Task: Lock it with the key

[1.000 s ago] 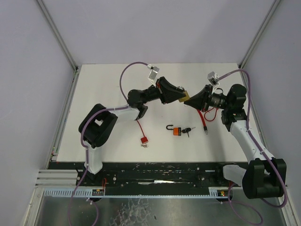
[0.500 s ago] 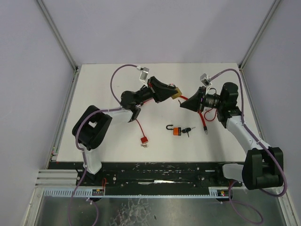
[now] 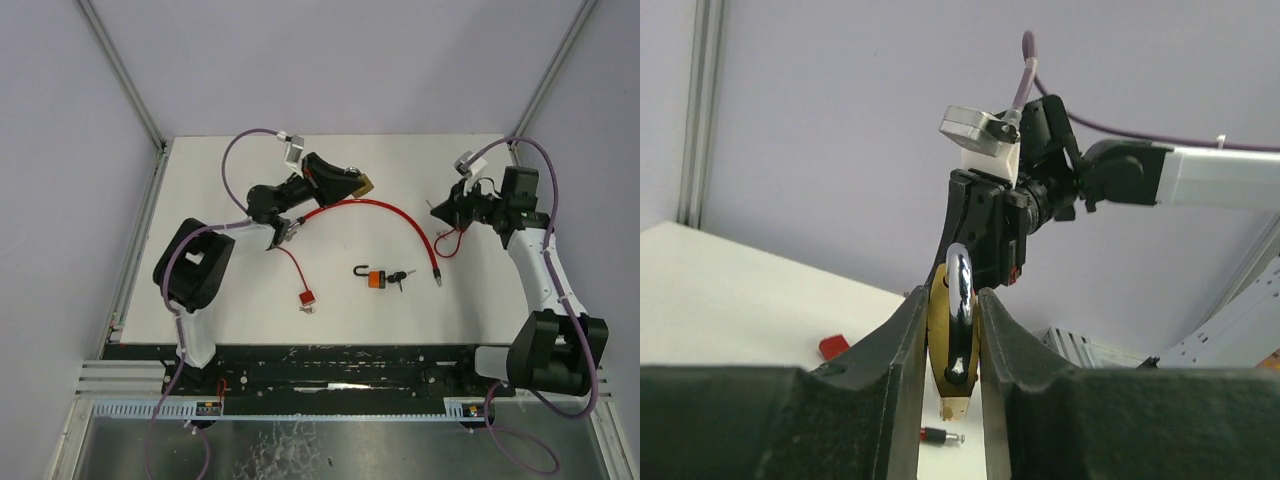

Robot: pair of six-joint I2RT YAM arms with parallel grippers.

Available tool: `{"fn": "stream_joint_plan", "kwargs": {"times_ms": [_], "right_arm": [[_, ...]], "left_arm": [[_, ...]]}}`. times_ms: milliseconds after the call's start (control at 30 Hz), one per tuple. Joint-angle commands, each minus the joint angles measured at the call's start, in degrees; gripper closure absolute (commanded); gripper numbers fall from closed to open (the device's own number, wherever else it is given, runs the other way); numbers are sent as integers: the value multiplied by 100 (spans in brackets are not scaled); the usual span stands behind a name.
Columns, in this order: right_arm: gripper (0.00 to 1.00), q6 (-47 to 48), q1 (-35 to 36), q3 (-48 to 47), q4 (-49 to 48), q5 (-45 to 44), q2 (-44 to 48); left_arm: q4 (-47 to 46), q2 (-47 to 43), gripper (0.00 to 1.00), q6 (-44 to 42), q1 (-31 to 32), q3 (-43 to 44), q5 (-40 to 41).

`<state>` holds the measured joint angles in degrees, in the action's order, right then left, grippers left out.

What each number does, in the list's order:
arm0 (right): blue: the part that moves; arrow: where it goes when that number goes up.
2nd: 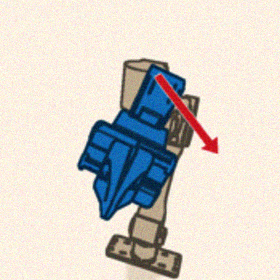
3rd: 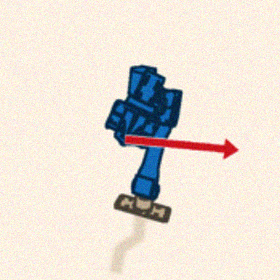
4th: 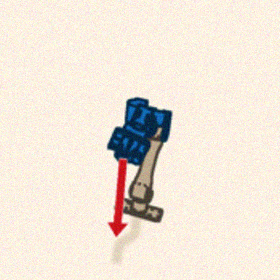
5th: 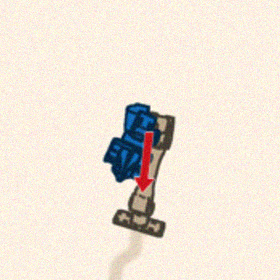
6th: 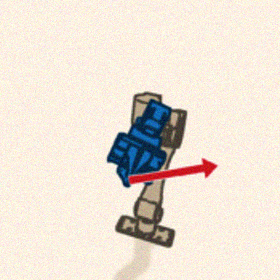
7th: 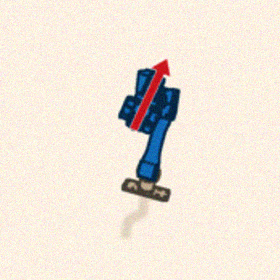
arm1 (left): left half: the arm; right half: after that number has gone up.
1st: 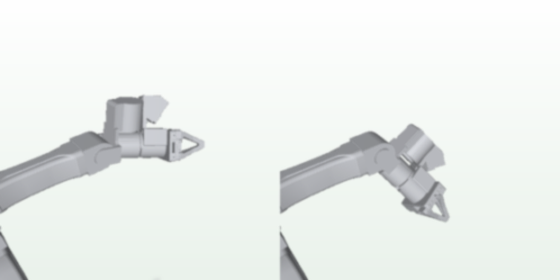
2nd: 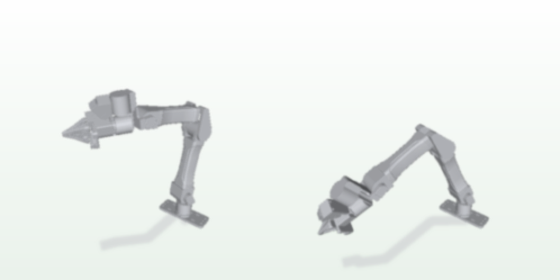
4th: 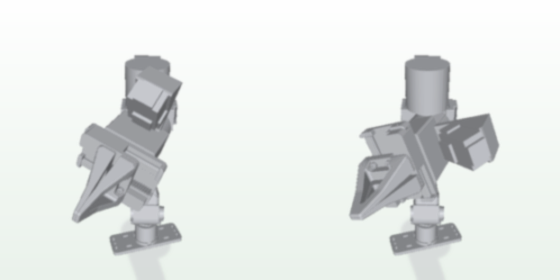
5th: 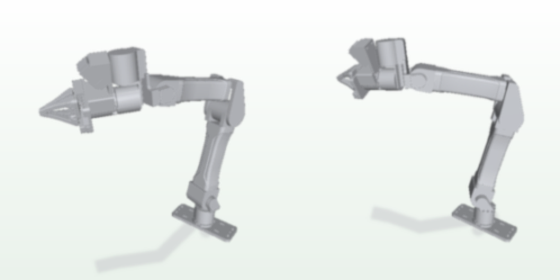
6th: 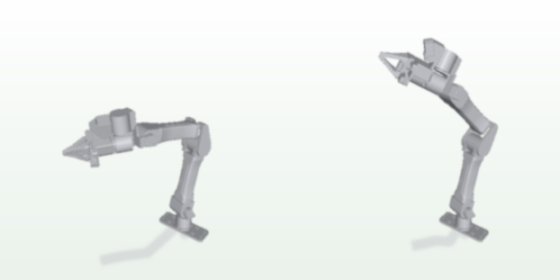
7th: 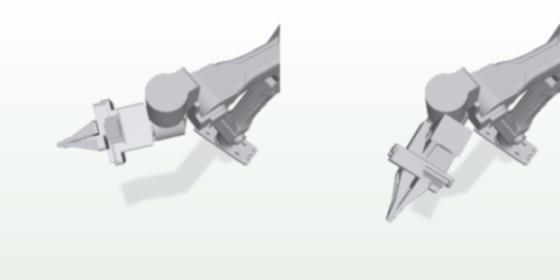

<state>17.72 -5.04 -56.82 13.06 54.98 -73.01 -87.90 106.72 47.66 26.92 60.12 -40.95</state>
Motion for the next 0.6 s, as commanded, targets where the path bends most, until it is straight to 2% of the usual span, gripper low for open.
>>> {"fn": "stream_joint_plan", "kwargs": {"times_ms": [0, 67, 200, 300, 567], "right_arm": [[99, 1711, -326, -199, 2101, -1908, -420], [98, 1849, -513, -127, 2295, -2617, -571], [96, 1914, -1166, 106, 2347, -3156, -654], [94, 1969, -1491, 240, 2404, -3211, -842], [86, 2036, -1526, 158, 2628, -3499, -1845]], "left_arm": [[-441, 630, 100, 192, 114, 545, -336], [-406, 866, 100, 226, 278, 710, -307], [-140, 1303, 100, 106, 683, 1019, -146], [128, 1635, 100, -12, 963, 1232, -16], [563, 2324, 100, -137, 1511, 1760, 139]]}}
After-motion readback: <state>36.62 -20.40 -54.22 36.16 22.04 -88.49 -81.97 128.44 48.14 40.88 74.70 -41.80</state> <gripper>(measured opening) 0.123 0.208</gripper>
